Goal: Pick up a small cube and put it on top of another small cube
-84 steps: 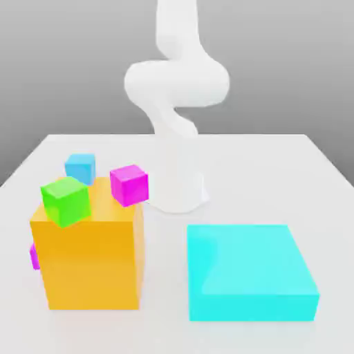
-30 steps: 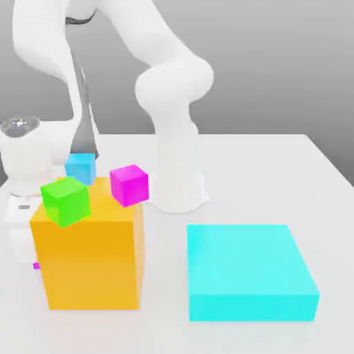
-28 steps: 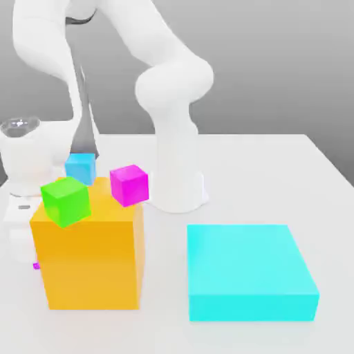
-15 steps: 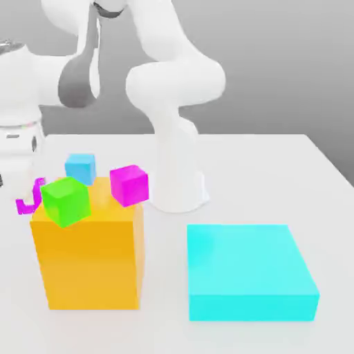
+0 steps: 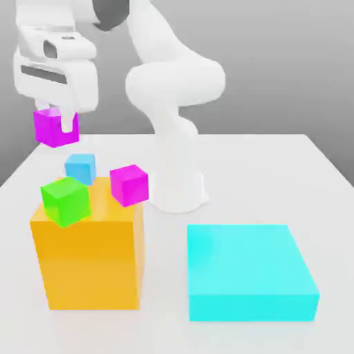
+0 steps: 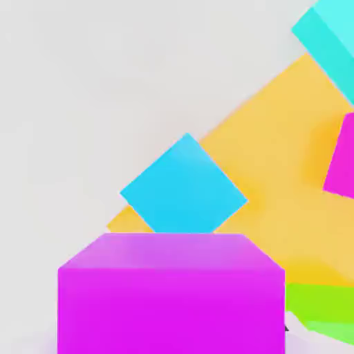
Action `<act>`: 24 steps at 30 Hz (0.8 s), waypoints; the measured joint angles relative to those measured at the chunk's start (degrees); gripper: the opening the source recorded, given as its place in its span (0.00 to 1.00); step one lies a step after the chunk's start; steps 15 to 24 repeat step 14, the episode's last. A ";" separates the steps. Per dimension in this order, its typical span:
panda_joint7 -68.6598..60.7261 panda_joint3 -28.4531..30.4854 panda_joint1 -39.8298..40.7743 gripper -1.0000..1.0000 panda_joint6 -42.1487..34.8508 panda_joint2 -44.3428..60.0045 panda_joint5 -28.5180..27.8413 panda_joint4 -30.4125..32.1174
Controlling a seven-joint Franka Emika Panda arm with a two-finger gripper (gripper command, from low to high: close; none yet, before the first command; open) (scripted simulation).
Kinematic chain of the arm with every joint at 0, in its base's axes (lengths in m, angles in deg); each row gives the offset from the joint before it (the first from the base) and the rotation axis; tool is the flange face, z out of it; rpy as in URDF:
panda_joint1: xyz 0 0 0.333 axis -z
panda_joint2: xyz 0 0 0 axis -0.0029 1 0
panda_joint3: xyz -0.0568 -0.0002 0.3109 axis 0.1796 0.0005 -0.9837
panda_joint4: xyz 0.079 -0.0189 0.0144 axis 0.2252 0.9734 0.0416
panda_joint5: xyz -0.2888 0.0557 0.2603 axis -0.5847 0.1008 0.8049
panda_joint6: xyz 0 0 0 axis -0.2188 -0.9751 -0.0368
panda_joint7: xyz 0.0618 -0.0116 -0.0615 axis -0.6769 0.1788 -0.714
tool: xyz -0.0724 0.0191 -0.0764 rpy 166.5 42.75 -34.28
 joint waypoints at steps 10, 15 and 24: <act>-4.17 2.56 -12.19 0.00 6.19 4.83 1.11 4.08; -4.00 3.47 -12.18 1.00 7.35 5.06 0.33 4.97; -4.00 3.47 -12.18 1.00 7.35 5.06 0.33 4.97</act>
